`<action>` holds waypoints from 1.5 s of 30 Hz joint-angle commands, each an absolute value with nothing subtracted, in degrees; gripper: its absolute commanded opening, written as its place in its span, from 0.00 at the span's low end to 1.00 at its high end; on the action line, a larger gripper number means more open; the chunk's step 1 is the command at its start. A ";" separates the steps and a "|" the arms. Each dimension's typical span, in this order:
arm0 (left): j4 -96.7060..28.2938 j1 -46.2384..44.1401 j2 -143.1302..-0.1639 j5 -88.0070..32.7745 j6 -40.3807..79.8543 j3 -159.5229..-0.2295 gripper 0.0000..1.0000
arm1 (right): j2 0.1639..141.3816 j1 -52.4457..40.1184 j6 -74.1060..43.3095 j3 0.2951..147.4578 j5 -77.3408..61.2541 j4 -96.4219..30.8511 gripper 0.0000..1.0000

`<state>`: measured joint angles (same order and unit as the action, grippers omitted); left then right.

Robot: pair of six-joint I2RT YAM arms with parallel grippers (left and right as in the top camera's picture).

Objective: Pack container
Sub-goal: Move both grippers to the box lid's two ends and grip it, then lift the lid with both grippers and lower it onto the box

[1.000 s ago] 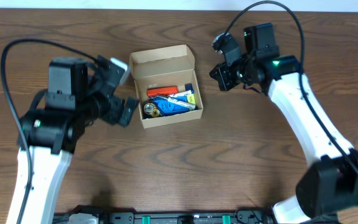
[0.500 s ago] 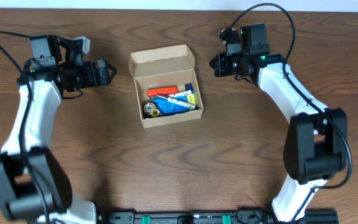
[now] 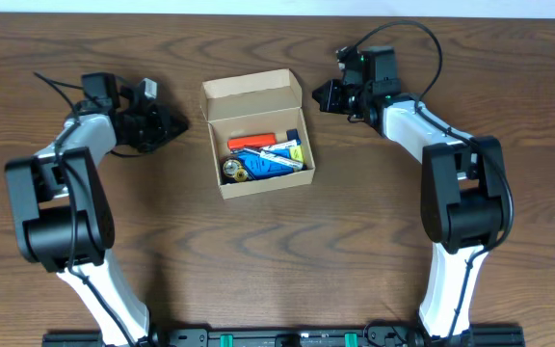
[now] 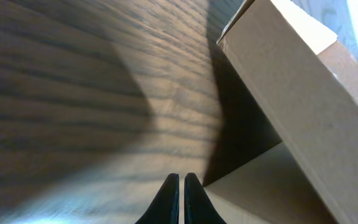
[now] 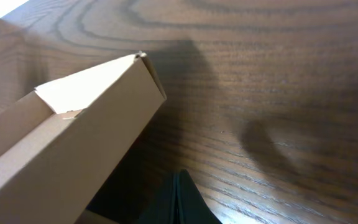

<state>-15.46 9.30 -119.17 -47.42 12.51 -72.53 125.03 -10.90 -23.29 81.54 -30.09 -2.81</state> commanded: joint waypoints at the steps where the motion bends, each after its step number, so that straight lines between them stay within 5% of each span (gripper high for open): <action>1: -12.84 6.98 -120.60 -51.81 18.22 -73.06 0.06 | 127.11 -12.05 -26.37 81.54 -31.97 -2.02 0.01; 26: 0.91 2.22 -121.01 -65.87 19.57 -77.10 0.05 | 129.84 -12.25 -31.24 81.67 -51.51 16.53 0.01; 45: 0.99 2.24 -118.37 -65.36 17.63 -77.95 0.08 | 127.26 -10.07 -25.63 81.67 -52.18 16.53 0.01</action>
